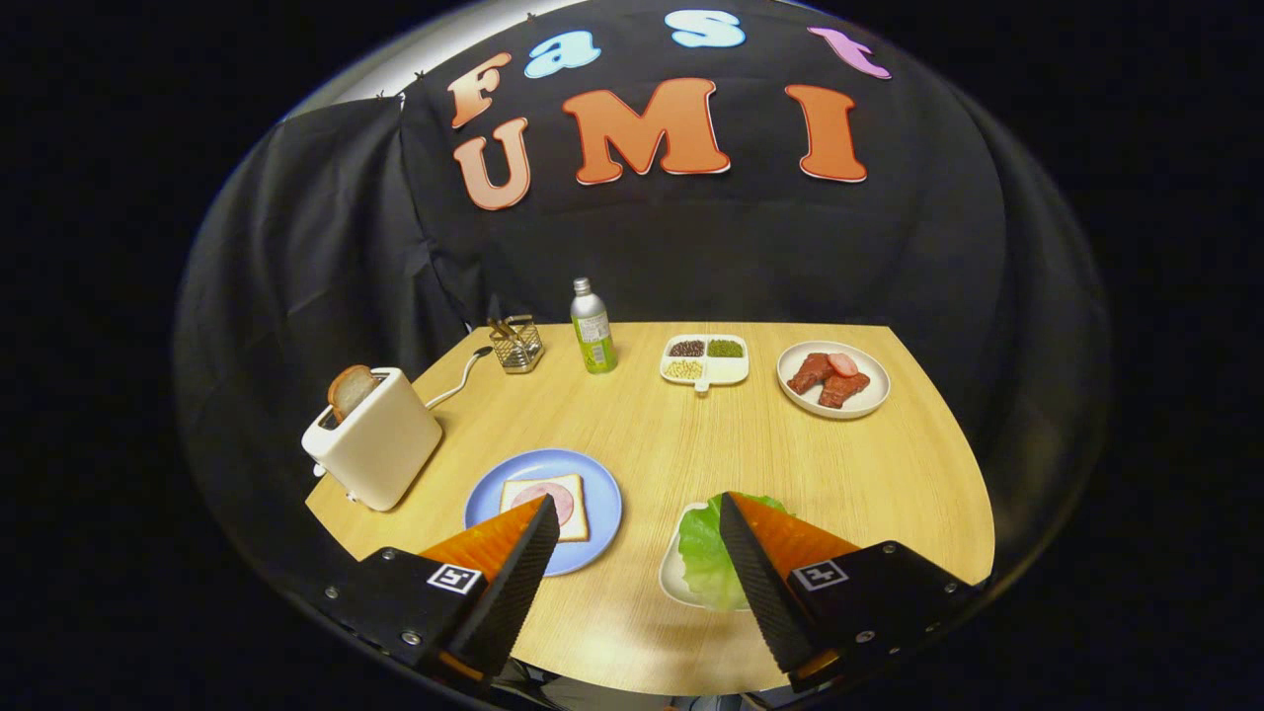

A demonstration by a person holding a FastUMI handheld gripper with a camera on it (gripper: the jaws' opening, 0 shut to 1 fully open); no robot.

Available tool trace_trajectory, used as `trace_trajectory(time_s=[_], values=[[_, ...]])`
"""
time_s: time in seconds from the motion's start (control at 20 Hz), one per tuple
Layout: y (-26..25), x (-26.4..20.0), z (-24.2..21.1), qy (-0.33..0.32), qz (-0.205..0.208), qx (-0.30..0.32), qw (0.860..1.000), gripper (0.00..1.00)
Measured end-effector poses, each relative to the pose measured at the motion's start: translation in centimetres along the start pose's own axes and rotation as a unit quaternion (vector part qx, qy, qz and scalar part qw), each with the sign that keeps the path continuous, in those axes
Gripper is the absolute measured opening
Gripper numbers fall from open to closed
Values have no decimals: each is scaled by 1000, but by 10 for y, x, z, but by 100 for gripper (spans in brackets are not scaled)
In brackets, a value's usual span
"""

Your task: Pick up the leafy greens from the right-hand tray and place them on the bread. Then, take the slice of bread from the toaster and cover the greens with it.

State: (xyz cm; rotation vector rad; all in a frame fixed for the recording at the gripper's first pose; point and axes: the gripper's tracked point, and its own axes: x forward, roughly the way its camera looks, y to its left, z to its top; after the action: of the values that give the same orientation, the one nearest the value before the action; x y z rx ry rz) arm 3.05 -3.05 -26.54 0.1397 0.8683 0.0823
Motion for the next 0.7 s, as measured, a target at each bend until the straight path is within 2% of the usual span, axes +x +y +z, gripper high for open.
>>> trace_trajectory(time_s=[0.3,0.45,0.7], values=[[-24,29,-32,70,-24,9,997,97],[-26,42,-53,116,-17,21,993,96],[-43,62,-78,162,-39,15,986,93]])
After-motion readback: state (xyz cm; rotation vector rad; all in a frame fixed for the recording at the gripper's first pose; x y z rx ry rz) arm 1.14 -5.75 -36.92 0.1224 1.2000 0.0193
